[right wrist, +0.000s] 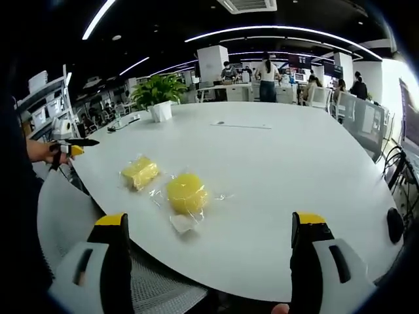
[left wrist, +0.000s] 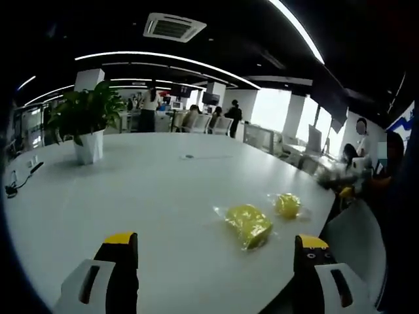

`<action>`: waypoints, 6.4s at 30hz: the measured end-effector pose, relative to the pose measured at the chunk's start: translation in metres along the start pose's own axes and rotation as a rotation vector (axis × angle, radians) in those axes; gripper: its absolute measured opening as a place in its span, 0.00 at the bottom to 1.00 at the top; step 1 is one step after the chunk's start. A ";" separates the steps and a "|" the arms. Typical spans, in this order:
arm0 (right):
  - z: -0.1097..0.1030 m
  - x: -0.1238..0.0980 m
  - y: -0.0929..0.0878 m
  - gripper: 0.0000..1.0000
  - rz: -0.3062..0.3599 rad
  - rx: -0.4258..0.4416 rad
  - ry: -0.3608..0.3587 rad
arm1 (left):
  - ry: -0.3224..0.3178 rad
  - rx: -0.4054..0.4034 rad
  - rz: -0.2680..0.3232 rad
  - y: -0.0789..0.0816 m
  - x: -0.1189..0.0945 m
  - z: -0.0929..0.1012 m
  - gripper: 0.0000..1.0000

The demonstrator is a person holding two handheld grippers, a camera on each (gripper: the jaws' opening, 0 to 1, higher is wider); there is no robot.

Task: Compare the silicone blocks by pressing each to a similar depth, holding the contact briefly, and releasing to observe deformation and rebound differences across the visible hardness samples.

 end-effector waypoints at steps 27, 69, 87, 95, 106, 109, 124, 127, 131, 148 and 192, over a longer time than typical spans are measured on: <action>0.005 -0.001 0.005 0.97 0.062 -0.011 0.041 | -0.016 0.028 -0.010 0.009 0.004 0.007 1.00; 0.003 0.003 0.004 0.97 0.038 0.014 0.063 | -0.011 -0.184 -0.031 0.016 0.029 0.014 1.00; -0.001 0.014 -0.004 0.97 0.027 0.023 0.077 | -0.171 -0.489 -0.295 -0.009 0.116 0.032 0.88; -0.005 0.016 -0.012 0.97 0.012 0.021 0.075 | -0.227 -0.555 -0.438 -0.021 0.139 0.045 0.60; -0.008 0.015 -0.015 0.97 0.017 0.024 0.068 | -0.186 -0.483 -0.510 -0.031 0.155 0.047 0.36; -0.007 0.016 -0.016 0.97 0.004 0.018 0.067 | -0.200 -0.425 -0.540 -0.036 0.156 0.051 0.33; -0.007 0.016 -0.007 0.97 -0.050 -0.012 0.063 | -0.099 -0.330 -0.595 -0.040 0.164 0.052 0.03; -0.007 0.014 0.000 0.97 -0.040 -0.016 0.061 | -0.089 -0.396 -0.605 -0.039 0.161 0.052 0.01; 0.000 0.011 0.001 0.97 -0.046 -0.007 0.057 | -0.113 -0.347 -0.557 -0.036 0.156 0.058 0.00; -0.011 0.014 0.052 0.97 0.059 -0.028 0.108 | -0.166 -0.150 -0.041 0.039 0.118 0.079 0.00; -0.142 0.092 0.202 0.27 0.166 0.001 0.651 | -0.389 -0.026 0.289 0.132 0.065 0.155 0.00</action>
Point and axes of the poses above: the point that each gripper's makers call its tool centre point, and the gripper's own axes: x roughly forward along the fingers, z roughly to its right, y roughly out of its top, the point moved 7 cm from there along -x, roughly backward along the fingers, and after that the axes turned 5 degrees about y, right-handed, at the moved point
